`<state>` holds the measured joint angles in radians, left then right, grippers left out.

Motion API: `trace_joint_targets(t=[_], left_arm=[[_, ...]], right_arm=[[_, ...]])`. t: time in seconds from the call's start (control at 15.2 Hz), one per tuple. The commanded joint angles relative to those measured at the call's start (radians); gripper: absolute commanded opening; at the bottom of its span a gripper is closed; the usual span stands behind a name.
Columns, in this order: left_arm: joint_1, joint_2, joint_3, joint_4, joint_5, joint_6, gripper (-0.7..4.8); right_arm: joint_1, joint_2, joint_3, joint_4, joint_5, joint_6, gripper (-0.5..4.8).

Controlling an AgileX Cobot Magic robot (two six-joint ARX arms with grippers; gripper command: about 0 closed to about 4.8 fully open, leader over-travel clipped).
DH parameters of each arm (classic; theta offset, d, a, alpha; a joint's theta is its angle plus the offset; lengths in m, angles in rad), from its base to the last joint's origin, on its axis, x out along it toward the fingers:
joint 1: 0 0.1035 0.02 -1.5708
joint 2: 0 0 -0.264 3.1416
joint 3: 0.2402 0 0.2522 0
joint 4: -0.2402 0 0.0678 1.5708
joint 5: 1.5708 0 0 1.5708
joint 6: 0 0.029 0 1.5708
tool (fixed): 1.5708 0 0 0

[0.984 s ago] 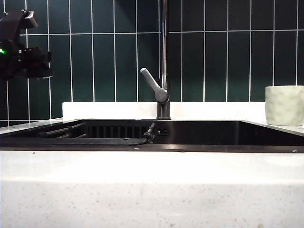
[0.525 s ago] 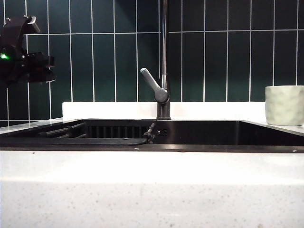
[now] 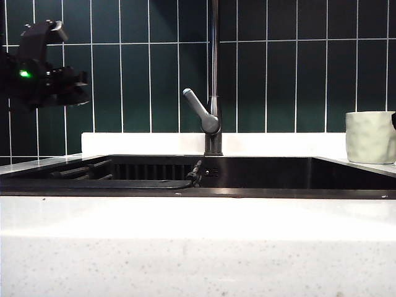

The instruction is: Pick up the mug next to the sink, go to the faucet to get some water, pour the water into the sink, and finally put the mug back to its place.

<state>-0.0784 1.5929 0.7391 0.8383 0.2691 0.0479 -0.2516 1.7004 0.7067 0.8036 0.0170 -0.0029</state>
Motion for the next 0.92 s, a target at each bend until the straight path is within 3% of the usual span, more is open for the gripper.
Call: trace_joint_targets(t=[0.07, 0.92], left_arm=[[-0.001, 0.003, 0.008, 0.013, 0.006, -0.025, 1.25], [-0.001, 0.002, 0.008, 0.015, 0.035, -0.065, 1.25]], right_arm=[[-0.001, 0.019, 0.021, 0.031, -0.004, -0.002, 2.73], [-0.009, 0.080, 0.055, 0.094, -0.016, -0.002, 2.73]])
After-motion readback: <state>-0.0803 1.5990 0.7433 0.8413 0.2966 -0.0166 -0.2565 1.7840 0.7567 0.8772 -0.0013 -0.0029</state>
